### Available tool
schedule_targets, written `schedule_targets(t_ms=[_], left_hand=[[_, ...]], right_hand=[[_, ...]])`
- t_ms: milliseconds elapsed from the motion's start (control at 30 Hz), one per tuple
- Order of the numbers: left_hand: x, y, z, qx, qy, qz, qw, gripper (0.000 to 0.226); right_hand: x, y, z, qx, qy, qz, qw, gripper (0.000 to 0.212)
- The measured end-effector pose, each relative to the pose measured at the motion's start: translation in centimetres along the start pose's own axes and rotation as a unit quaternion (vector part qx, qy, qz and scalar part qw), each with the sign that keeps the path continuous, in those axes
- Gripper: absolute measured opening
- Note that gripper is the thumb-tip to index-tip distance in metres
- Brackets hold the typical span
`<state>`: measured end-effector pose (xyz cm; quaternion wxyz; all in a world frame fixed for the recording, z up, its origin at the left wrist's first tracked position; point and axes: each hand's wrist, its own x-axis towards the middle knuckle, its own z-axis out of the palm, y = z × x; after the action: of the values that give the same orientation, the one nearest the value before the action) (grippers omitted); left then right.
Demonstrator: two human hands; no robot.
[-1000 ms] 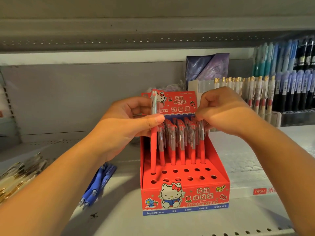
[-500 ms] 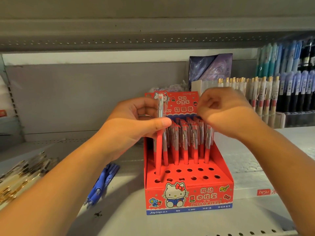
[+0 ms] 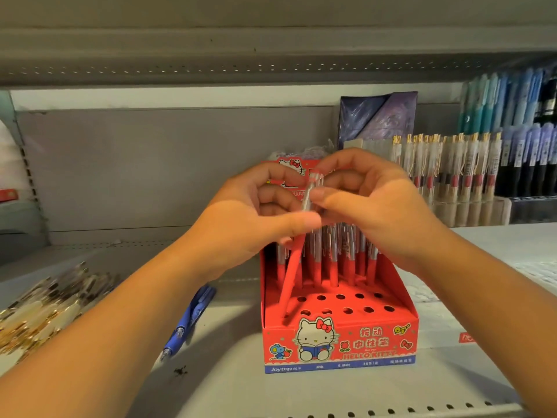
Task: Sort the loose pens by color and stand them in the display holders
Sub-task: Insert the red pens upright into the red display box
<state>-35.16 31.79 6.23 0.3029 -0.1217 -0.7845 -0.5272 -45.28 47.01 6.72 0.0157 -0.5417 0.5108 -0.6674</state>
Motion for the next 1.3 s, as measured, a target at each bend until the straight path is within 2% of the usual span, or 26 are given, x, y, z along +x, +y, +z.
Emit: schedule_targets(t_ms=[67,133,167,233,300,400,567,733,1033,1167,1300], left_hand=[[0.1,0.2,-0.4,-0.051,0.020,-0.013,0.998,0.027],[0.6,0.2,-1.0,-0.074,0.095,-0.044,0.992,0.011],[0.9,0.0,-1.3,-0.043,0.142,-0.065,0.987,0.006],[1.4,-0.8,-1.8,0.052,0.204,-0.121,0.970,0.014],[1.7,-1.5,-2.1,0.106,0.215,-0.183,0.953,0.020],[1.4,-2.0,-2.1,0.107,0.177,-0.256,0.944,0.037],[0.4,-1.9,-1.4,0.088,0.070,-0.327,0.938,0.027],[0.2,-2.3,-1.5,0.052,0.032,-0.323,0.944,0.041],[0.1,-2.3,-1.6,0.058,-0.009,-0.316,0.947,0.047],[0.1,-2.3,-1.6,0.064,-0.012,-0.315,0.947,0.046],[0.1,-2.4,-1.6,0.065,-0.007,-0.313,0.948,0.046]], right_hand=[[0.1,0.0,0.0,0.036,0.027,0.004,0.999,0.021],[0.2,0.0,-0.1,0.032,0.045,0.007,0.998,0.021],[0.2,0.2,0.0,0.021,0.048,0.008,0.999,0.022],[0.1,0.5,0.1,-0.001,0.045,0.009,0.999,0.023],[0.0,0.9,0.4,-0.020,0.037,0.009,0.999,0.024],[-0.1,1.4,0.8,-0.050,0.022,0.006,0.998,0.026],[-0.3,2.0,1.0,-0.071,-0.003,0.011,0.997,0.027],[-0.6,2.3,1.4,-0.100,-0.043,0.016,0.994,0.025],[-0.8,2.1,1.4,-0.160,-0.091,-0.007,0.983,0.030],[-1.3,2.3,1.8,-0.231,-0.139,0.000,0.963,0.030],[-1.5,1.8,1.9,-0.323,-0.120,-0.073,0.936,0.026]])
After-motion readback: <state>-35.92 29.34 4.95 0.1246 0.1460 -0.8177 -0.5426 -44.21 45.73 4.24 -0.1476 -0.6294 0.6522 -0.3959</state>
